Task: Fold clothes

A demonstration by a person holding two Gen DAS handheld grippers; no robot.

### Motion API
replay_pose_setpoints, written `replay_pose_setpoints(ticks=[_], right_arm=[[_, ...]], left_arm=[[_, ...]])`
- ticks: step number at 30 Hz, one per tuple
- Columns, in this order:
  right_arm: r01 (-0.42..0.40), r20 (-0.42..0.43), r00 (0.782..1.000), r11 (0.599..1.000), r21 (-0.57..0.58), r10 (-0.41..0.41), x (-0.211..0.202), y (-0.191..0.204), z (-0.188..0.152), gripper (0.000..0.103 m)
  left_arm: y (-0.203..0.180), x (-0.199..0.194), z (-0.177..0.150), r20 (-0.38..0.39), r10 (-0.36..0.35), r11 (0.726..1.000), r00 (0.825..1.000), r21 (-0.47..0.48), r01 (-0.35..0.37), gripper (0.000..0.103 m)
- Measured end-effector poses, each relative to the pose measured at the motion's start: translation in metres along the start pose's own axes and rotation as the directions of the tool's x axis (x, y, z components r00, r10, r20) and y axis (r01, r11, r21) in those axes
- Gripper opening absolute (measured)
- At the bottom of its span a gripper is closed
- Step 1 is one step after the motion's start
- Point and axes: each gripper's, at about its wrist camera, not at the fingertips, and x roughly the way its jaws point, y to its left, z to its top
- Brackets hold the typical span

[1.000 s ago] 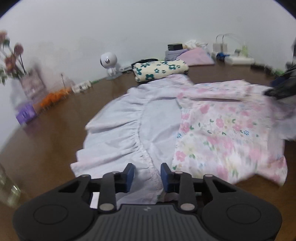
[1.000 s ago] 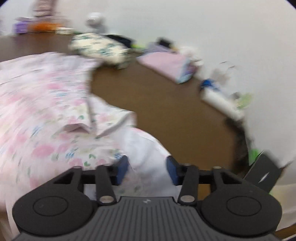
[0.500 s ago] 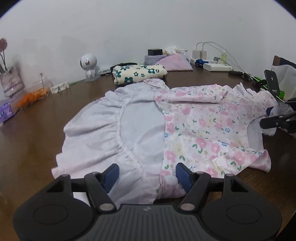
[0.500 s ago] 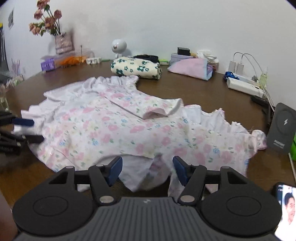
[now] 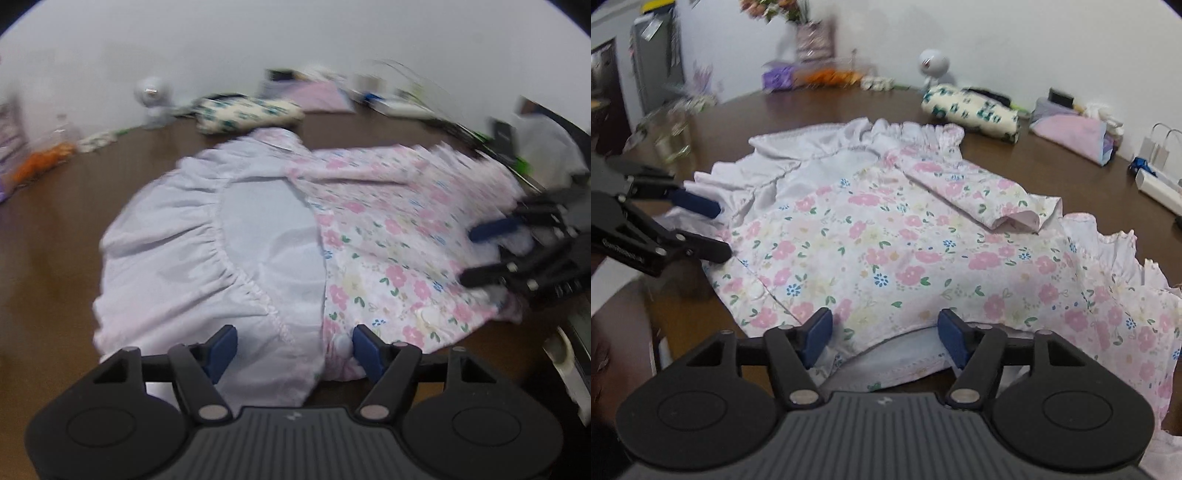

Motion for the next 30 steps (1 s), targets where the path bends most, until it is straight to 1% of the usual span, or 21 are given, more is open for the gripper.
replay_pose_setpoints(ticks=[1,3,5,7,8,9,10,12,13,15,16,17,19,21,23,24,25,26,27,28,30], right_arm=[[-0.003,-0.017,1.0,1.0,0.003,0.003,-0.006,-0.001,-0.004,0.071],[0.014,-0.022,1.0,1.0,0.01,-0.014,-0.019,-0.004,-0.008,0.071],[0.01,0.054,0.998,0.999,0.05,-0.013,-0.033,-0.014,0.001,0.071],[0.007,0.128,0.991,0.993,0.118,-0.022,-0.038,-0.033,0.016,0.072],[0.017,0.143,0.989,0.989,0.146,-0.038,-0.035,-0.043,0.023,0.072],[0.039,0.138,0.988,0.982,0.184,-0.065,-0.025,-0.055,0.032,0.072],[0.059,0.131,0.987,0.974,0.218,-0.089,-0.015,-0.067,0.041,0.068],[0.052,0.096,0.992,0.969,0.242,-0.078,0.005,-0.082,0.05,0.061],[0.051,0.079,0.994,0.966,0.254,-0.074,0.015,-0.088,0.054,0.058],[0.084,0.048,0.994,0.962,0.258,-0.1,0.032,-0.092,0.057,0.055],[0.089,0.047,0.993,0.96,0.267,-0.106,0.037,-0.094,0.057,0.046],[0.093,0.047,0.993,0.957,0.276,-0.11,0.042,-0.095,0.057,0.042],[0.089,0.048,0.993,0.952,0.294,-0.108,0.048,-0.095,0.057,0.029],[0.096,0.045,0.993,0.953,0.286,-0.114,0.049,-0.091,0.053,0.022],[0.104,0.042,0.992,0.957,0.271,-0.119,0.049,-0.087,0.052,0.019],[0.104,0.042,0.992,0.962,0.254,-0.119,0.049,-0.084,0.052,0.016],[0.107,0.042,0.992,0.965,0.238,-0.12,0.047,-0.082,0.053,0.016],[0.111,0.04,0.992,0.969,0.222,-0.123,0.046,-0.08,0.055,0.016],[0.116,0.038,0.991,0.972,0.206,-0.126,0.046,-0.079,0.057,0.016],[0.12,0.038,0.991,0.974,0.194,-0.13,0.048,-0.079,0.058,0.016],[0.121,0.034,0.991,0.975,0.186,-0.13,0.049,-0.083,0.062,0.014]], left_arm=[[-0.001,-0.006,0.0,-0.004,-0.035,0.999,0.999,0.002,0.035,0.069],[0.004,-0.02,0.008,0.032,-0.085,0.996,0.996,-0.025,0.086,0.068],[0.014,-0.027,0.031,0.104,-0.085,0.995,0.991,-0.042,0.09,0.07],[0.023,-0.016,0.063,0.154,-0.063,0.997,0.986,-0.034,0.069,0.078],[0.028,-0.006,0.08,0.162,-0.043,0.998,0.986,-0.033,0.049,0.079],[0.033,0.009,0.1,0.155,-0.014,0.999,0.988,-0.037,0.02,0.079],[0.037,0.024,0.119,0.144,0.008,0.999,0.99,-0.046,-0.001,0.079],[0.043,0.056,0.155,0.106,0.023,0.995,0.994,-0.095,-0.013,0.079],[0.044,0.07,0.17,0.084,0.023,0.994,0.996,-0.112,-0.013,0.077],[0.043,0.098,0.199,0.032,0.01,0.993,0.999,-0.122,-0.006,0.077],[0.038,0.112,0.21,0.011,-0.003,0.993,1.0,-0.114,0.004,0.077],[0.035,0.124,0.217,-0.004,-0.022,0.993,1.0,-0.118,0.022,0.077],[0.03,0.147,0.228,-0.029,-0.049,0.99,0.998,-0.133,0.045,0.075],[0.03,0.162,0.23,-0.034,-0.031,0.985,0.999,-0.171,0.025,0.074],[0.029,0.178,0.233,-0.041,-0.013,0.978,0.999,-0.209,0.004,0.074],[0.031,0.183,0.233,-0.042,-0.013,0.974,0.999,-0.226,0.003,0.071],[0.033,0.186,0.234,-0.039,-0.025,0.97,0.999,-0.241,0.014,0.051],[0.034,0.188,0.233,-0.037,-0.027,0.969,0.999,-0.248,0.017,0.039],[0.033,0.187,0.232,-0.037,-0.017,0.97,0.999,-0.242,0.008,0.007],[0.034,0.186,0.231,-0.031,-0.014,0.969,0.999,-0.245,0.006,0.002],[0.04,0.182,0.227,-0.003,-0.024,0.96,1.0,-0.278,0.023,0.001]])
